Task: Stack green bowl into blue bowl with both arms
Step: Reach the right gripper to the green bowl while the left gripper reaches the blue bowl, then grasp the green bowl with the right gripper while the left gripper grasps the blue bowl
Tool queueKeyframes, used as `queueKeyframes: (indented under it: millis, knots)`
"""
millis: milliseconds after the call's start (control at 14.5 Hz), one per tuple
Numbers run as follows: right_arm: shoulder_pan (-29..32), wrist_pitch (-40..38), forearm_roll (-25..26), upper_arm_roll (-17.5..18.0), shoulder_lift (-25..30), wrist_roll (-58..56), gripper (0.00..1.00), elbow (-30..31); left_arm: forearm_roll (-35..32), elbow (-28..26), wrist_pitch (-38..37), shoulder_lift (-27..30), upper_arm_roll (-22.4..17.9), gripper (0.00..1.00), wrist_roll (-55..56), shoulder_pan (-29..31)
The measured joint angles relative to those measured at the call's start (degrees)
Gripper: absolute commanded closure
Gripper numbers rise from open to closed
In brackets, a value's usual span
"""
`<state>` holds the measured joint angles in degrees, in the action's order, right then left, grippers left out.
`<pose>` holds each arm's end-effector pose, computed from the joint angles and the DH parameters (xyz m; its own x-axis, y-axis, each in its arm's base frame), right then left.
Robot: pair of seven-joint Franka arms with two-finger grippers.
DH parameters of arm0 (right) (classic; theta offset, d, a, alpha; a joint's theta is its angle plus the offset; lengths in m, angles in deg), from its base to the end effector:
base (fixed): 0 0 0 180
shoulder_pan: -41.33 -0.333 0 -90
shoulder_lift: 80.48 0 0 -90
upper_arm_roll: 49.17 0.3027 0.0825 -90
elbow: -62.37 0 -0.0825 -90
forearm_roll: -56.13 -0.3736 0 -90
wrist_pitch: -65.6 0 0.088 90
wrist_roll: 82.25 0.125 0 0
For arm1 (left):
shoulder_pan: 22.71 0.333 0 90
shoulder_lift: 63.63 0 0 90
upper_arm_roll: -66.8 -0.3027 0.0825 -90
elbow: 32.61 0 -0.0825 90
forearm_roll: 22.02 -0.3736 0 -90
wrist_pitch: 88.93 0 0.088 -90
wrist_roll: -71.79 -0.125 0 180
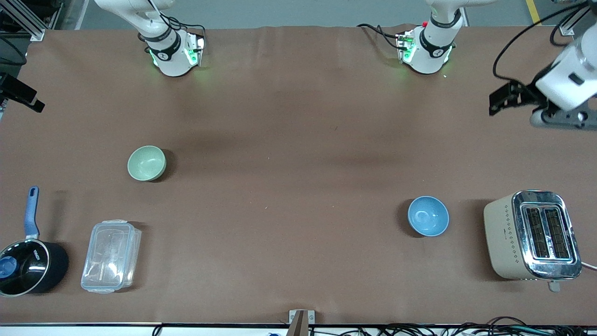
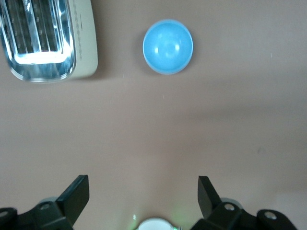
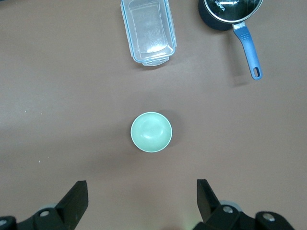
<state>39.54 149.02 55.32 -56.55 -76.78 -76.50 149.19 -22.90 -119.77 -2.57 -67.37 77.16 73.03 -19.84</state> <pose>0.5101 -0.0505 0.6423 0.9808 -0.1948 0.0025 -0.1947 -0.9806 -0.0227 0.5504 -0.0673 0.5753 0.9911 -0.1080 -0.0780 -0.1088 -0.9941 -0.0053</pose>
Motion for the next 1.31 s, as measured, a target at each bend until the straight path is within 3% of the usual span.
queueKeyframes:
  millis: [207,345,690,897,1034,1310]
  knots:
    - [0.1,-1.2,0.0,-0.4,-0.2,-3.5,0.0,1.6,-2.0,-0.6,9.5,-8.2,-0.1,0.0,0.0,0.5]
    - [0.8,2.8,0.0,-0.7,-0.6,-4.7,0.0,6.8,-4.6,-2.5,16.3,-13.3,-0.1,0.0,0.0,0.5]
    - [2.9,26.8,0.0,-1.1,-2.3,-8.0,0.0,27.8,-5.2,-11.1,37.9,-23.1,-0.1,0.0,0.2,3.5]
    - [2.9,45.6,0.0,-1.1,-3.2,-8.4,0.0,41.8,-5.2,-11.6,42.4,-28.5,0.2,0.0,0.9,3.5]
    - [2.9,57.4,0.1,-1.1,-5.6,-8.4,0.0,49.5,-5.2,-11.6,42.4,-30.0,0.5,0.17,1.3,3.4]
    - [2.9,70.3,0.1,-1.0,-13.9,-8.6,0.02,54.9,-4.2,-10.7,42.5,-33.1,0.6,0.68,1.4,3.4]
